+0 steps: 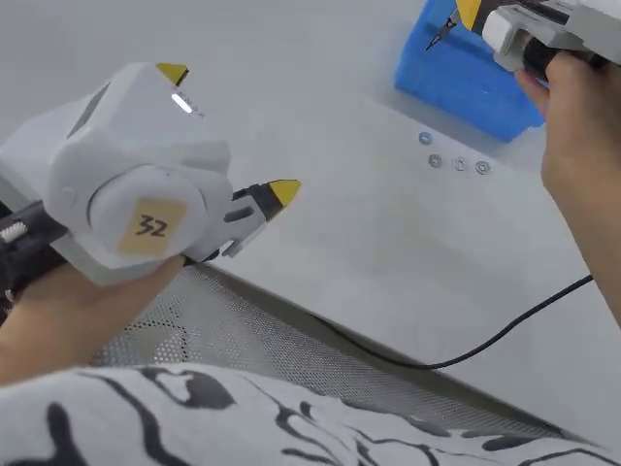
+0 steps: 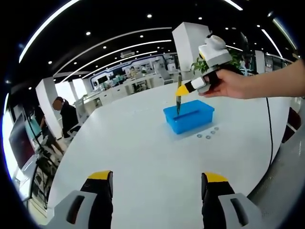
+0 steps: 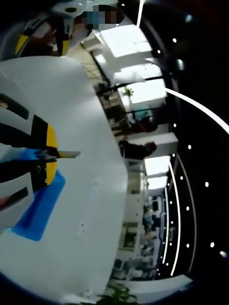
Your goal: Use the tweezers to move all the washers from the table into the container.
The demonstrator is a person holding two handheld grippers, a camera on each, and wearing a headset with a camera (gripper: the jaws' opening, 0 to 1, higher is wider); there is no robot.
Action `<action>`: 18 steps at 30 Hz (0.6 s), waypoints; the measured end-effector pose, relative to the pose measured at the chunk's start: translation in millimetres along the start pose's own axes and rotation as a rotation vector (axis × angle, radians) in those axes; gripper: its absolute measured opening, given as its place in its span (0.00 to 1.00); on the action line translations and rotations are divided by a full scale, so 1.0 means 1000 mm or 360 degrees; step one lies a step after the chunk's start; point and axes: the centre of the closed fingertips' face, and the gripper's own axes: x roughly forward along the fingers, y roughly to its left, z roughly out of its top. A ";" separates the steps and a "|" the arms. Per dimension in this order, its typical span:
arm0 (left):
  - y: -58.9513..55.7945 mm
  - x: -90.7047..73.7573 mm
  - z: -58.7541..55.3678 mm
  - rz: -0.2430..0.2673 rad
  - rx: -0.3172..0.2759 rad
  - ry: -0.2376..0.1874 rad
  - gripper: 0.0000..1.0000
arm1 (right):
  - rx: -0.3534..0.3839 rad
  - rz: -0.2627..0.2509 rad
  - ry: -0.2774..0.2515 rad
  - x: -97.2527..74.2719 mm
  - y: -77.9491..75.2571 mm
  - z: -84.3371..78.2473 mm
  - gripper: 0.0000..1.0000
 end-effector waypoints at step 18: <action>-0.002 -0.002 0.008 -0.0007 -0.0056 -0.0061 0.90 | 0.0010 -0.0043 0.0128 -0.035 0.013 -0.059 0.04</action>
